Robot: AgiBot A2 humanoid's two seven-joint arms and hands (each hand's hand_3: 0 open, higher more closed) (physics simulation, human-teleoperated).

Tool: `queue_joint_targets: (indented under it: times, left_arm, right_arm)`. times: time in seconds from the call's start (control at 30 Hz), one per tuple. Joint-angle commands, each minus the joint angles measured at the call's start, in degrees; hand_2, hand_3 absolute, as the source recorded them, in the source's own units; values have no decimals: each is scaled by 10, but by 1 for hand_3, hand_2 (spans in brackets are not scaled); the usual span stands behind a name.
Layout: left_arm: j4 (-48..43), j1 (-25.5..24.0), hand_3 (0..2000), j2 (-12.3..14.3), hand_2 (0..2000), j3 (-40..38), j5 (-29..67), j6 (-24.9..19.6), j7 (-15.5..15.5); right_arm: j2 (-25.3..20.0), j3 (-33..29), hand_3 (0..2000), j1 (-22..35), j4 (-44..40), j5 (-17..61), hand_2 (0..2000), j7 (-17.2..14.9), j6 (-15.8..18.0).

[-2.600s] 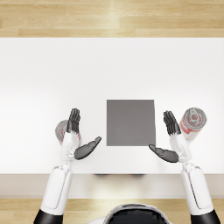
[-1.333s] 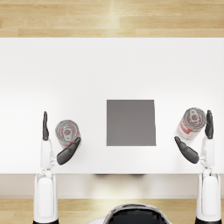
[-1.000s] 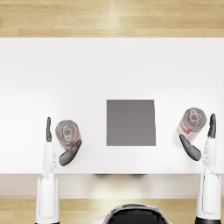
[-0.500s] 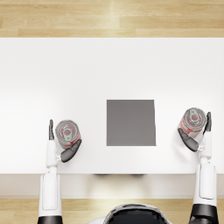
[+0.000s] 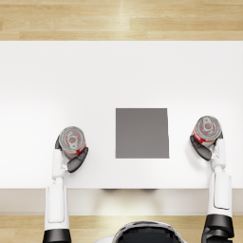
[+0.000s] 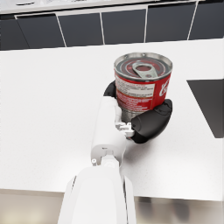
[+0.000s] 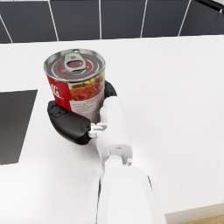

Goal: Pick up the red can on the left and place it in the middle, then pick up the red can on the right and place it on top of the can in the middle

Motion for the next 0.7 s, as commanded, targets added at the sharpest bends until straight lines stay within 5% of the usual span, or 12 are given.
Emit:
queue_joint_targets:
  times: [0.03,0.07,0.27,0.7]
  left_arm:
    - [-48,-6,1307,1,2000,-8,0,1,0]
    - [-64,-9,1520,1,2000,-8,0,1,0]
    - [-146,36,1520,12,2000,44,0,6,-3]
    - [-10,186,1520,95,2000,207,0,-1,-3]
  right_arm:
    - [-1,-7,1307,-5,39,0,2000,0,5]
    - [-2,-6,1520,-6,50,0,2000,1,-5]
    - [-8,3,1520,-13,183,0,2000,4,-20]
    - [-24,39,1520,22,275,0,2000,3,-6]
